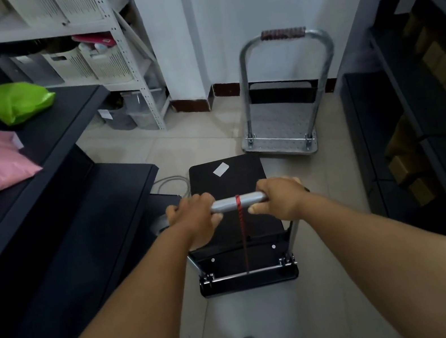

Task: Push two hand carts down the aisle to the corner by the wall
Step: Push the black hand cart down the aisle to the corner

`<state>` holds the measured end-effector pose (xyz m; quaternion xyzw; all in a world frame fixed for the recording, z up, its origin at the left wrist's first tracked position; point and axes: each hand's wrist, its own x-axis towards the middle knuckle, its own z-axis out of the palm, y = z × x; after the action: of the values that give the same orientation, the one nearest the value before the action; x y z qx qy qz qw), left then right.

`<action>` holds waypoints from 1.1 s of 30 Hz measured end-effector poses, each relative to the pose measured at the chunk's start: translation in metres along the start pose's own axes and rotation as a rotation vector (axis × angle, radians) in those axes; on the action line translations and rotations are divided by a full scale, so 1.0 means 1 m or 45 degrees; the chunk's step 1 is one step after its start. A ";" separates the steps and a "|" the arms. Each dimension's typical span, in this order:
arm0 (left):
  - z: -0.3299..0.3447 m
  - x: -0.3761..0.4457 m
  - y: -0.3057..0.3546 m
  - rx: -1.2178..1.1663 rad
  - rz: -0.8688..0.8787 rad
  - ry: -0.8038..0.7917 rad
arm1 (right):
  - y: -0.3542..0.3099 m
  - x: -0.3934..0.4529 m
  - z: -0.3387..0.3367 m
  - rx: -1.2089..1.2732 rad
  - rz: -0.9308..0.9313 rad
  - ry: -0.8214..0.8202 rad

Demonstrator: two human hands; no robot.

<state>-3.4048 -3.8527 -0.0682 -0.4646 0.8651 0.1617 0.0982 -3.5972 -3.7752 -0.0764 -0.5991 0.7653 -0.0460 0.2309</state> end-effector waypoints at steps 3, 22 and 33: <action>-0.010 0.022 -0.002 0.015 -0.002 -0.042 | 0.001 0.022 -0.008 0.016 0.023 -0.012; -0.055 0.075 0.036 -0.472 -0.100 -0.370 | 0.012 0.058 -0.042 0.658 0.128 -0.141; -0.073 0.135 0.135 -0.778 -0.139 0.086 | 0.095 0.076 -0.111 0.860 0.190 0.180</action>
<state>-3.5931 -3.9138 -0.0185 -0.5235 0.7530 0.3932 -0.0663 -3.7411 -3.8428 -0.0337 -0.4267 0.7626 -0.3210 0.3652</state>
